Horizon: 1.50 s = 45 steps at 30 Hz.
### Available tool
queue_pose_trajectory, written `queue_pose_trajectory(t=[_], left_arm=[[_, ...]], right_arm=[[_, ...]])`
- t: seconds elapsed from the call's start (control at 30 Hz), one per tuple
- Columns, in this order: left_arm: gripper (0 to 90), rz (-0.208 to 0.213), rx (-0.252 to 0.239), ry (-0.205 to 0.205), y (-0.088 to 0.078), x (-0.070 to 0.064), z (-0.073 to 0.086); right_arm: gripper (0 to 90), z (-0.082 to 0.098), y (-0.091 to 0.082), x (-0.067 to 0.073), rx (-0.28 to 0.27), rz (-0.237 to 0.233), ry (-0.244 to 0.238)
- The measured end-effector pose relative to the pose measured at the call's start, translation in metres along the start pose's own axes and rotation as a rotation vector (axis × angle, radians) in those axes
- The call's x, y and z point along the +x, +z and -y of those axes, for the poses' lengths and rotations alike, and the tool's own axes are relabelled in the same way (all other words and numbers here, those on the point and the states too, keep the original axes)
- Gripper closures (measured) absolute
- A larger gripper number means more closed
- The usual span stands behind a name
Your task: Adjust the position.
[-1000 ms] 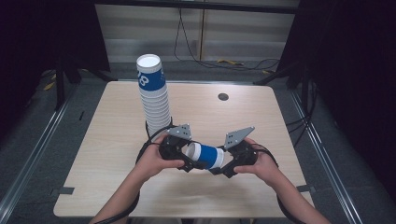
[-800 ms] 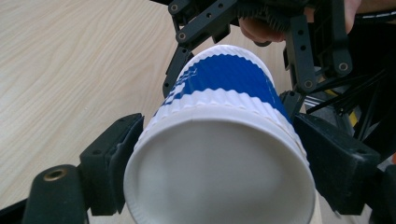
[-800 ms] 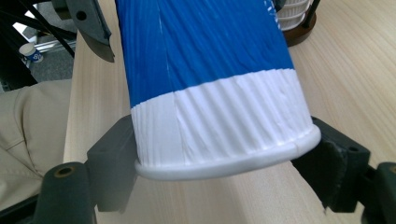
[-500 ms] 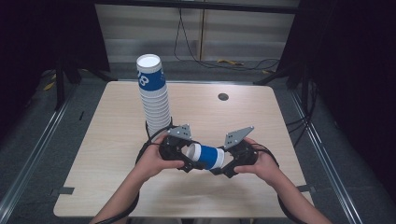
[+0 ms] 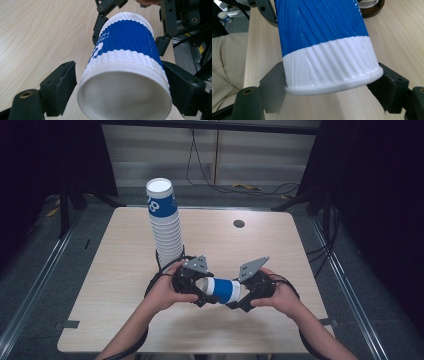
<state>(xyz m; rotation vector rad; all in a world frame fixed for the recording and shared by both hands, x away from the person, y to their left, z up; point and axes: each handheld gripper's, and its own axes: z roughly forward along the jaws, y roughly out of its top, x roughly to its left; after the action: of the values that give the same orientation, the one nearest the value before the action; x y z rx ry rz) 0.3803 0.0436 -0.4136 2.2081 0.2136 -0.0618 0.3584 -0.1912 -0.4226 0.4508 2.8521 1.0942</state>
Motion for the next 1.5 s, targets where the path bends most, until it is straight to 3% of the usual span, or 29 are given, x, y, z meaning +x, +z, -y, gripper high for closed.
queue_pose_trajectory(t=[0.37,0.7,0.97,1.13,1.23,1.3,1.5], left_arm=[[16.3,-0.01,0.057,0.057,0.003,-0.003,-0.005],[16.3,0.003,0.064,0.08,0.003,-0.004,-0.008],[16.5,-0.02,0.082,0.077,0.002,-0.003,-0.008],[16.7,-0.029,0.109,0.09,0.003,-0.006,-0.01],[16.8,-0.054,0.17,0.107,0.006,-0.008,-0.012],[16.7,-0.062,0.175,0.112,0.007,-0.008,-0.012],[17.2,-0.069,0.225,0.139,0.013,-0.011,-0.014]], right_arm=[[21.6,-0.001,-0.001,0.0,0.035,0.0,-0.017],[21.7,0.0,-0.004,-0.001,0.058,0.005,-0.021],[21.7,0.004,-0.005,-0.002,0.079,0.01,-0.018],[21.6,0.003,-0.005,-0.003,0.105,0.019,-0.021],[21.5,0.0,-0.002,-0.001,0.154,0.025,-0.038],[21.5,-0.002,-0.002,-0.001,0.169,0.028,-0.044],[21.5,-0.006,-0.003,-0.002,0.188,0.033,-0.062]])
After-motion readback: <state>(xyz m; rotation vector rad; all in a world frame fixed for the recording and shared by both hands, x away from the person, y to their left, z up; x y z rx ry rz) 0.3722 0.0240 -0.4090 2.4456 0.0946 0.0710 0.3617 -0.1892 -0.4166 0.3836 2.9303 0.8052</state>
